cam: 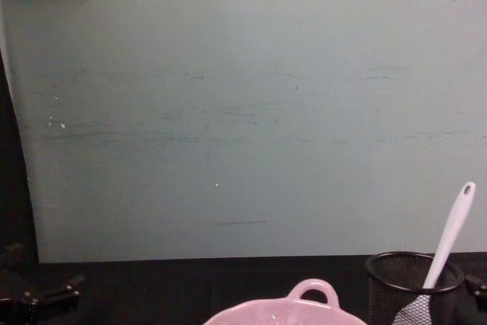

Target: Use the one hand to pick up the spoon and stir the clear water in the bowl.

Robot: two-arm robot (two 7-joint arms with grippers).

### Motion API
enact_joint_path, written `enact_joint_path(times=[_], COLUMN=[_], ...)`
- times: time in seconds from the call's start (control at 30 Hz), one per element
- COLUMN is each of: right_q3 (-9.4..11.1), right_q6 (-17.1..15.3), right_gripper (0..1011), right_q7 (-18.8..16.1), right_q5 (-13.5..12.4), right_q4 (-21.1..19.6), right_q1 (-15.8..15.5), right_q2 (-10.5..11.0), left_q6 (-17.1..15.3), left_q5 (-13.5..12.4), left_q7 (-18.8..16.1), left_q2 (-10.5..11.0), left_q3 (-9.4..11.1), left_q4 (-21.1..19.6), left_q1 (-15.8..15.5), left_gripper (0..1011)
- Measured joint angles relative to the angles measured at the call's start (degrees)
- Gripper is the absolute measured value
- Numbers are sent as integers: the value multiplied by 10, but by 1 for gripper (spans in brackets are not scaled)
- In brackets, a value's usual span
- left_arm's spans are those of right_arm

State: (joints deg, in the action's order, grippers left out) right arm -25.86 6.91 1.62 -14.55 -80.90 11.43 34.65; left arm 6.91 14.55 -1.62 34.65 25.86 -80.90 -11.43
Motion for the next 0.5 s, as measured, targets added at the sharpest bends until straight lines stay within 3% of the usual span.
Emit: enact_joint_path(times=[0.5], right_q3=[0], right_q6=[0], right_gripper=[1003], right_q7=[0], right_q5=[0], right_q4=[0], right_q1=[0], right_q2=[0], left_q6=[0], left_q5=[0], left_q7=[0], left_q2=[0], left_q3=[0], left_q4=[0], left_q1=[0], left_gripper=[1011])
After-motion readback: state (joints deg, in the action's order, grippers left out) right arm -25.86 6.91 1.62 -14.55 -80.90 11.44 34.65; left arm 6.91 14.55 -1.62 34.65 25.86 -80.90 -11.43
